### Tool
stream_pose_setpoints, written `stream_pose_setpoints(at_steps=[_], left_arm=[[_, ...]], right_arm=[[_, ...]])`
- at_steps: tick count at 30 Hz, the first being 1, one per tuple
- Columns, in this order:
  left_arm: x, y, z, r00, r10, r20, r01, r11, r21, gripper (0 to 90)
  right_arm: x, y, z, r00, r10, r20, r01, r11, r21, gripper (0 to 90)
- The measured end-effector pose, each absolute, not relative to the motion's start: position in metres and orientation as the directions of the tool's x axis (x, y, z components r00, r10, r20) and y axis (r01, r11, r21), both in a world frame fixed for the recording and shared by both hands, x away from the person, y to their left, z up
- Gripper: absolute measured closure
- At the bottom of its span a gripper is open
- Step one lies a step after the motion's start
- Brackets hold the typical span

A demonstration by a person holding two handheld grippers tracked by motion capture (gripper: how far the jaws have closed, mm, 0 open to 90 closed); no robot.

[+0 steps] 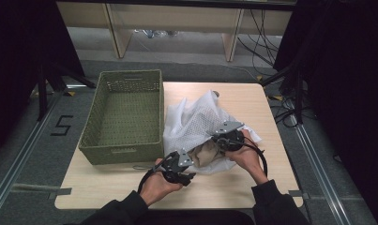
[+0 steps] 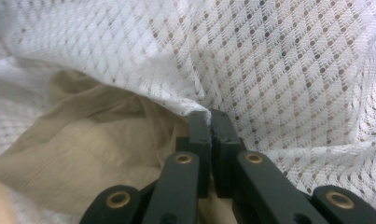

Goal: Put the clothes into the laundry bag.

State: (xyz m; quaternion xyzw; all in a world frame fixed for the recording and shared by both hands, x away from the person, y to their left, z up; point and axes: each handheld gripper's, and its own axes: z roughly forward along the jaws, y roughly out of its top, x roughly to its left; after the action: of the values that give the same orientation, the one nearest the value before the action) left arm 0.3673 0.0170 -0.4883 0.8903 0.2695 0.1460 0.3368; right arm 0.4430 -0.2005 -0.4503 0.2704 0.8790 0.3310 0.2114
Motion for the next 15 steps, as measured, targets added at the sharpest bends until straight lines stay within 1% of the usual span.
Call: stream_pose_setpoints(at_steps=[1, 4, 5, 7, 8, 9, 11, 12, 13, 14, 15], left_arm=[[0.376, 0.013, -0.496, 0.803, 0.594, 0.049, 0.414, -0.616, 0.67, 42.7], [0.384, 0.01, -0.499, 0.798, 0.601, 0.035, 0.427, -0.606, 0.671, 45.2], [0.389, 0.006, -0.503, 0.8, 0.599, 0.026, 0.433, -0.608, 0.665, 49.0], [0.393, 0.005, -0.505, 0.802, 0.597, 0.016, 0.438, -0.607, 0.663, 55.7], [0.393, 0.005, -0.505, 0.802, 0.597, 0.016, 0.438, -0.607, 0.663, 61.4], [0.394, 0.003, -0.505, 0.803, 0.596, 0.001, 0.447, -0.602, 0.661, 64.1], [0.395, 0.001, -0.504, 0.806, 0.592, -0.011, 0.449, -0.599, 0.663, 72.3], [0.395, 0.001, -0.504, 0.806, 0.592, -0.011, 0.449, -0.599, 0.663, 75.7], [0.396, 0.001, -0.505, 0.803, 0.596, -0.015, 0.453, -0.594, 0.665, 75.7], [0.397, 0.001, -0.505, 0.8, 0.6, -0.022, 0.462, -0.591, 0.661, 79.2], [0.398, 0.002, -0.505, 0.799, 0.6, -0.025, 0.46, -0.585, 0.668, 84.4]], right_arm=[[0.442, -0.204, -0.449, -0.765, 0.612, -0.201, 0.326, 0.637, 0.698, 89.5], [0.441, -0.207, -0.447, -0.767, 0.608, -0.207, 0.32, 0.642, 0.697, 89.5], [0.439, -0.209, -0.446, -0.774, 0.604, -0.191, 0.326, 0.639, 0.697, 89.5], [0.437, -0.211, -0.445, -0.775, 0.602, -0.19, 0.324, 0.638, 0.699, 89.5], [0.437, -0.211, -0.445, -0.775, 0.602, -0.19, 0.324, 0.638, 0.699, 89.5], [0.436, -0.213, -0.443, -0.788, 0.582, -0.198, 0.308, 0.653, 0.692, 89.5], [0.433, -0.214, -0.442, -0.785, 0.589, -0.195, 0.313, 0.647, 0.695, 89.5], [0.433, -0.214, -0.442, -0.785, 0.589, -0.195, 0.313, 0.647, 0.695, 89.5], [0.432, -0.215, -0.441, -0.79, 0.583, -0.189, 0.316, 0.653, 0.689, 89.5], [0.43, -0.216, -0.44, -0.789, 0.58, -0.205, 0.302, 0.656, 0.692, 89.5], [0.426, -0.217, -0.437, -0.806, 0.556, -0.202, 0.297, 0.675, 0.675, 89.5]])
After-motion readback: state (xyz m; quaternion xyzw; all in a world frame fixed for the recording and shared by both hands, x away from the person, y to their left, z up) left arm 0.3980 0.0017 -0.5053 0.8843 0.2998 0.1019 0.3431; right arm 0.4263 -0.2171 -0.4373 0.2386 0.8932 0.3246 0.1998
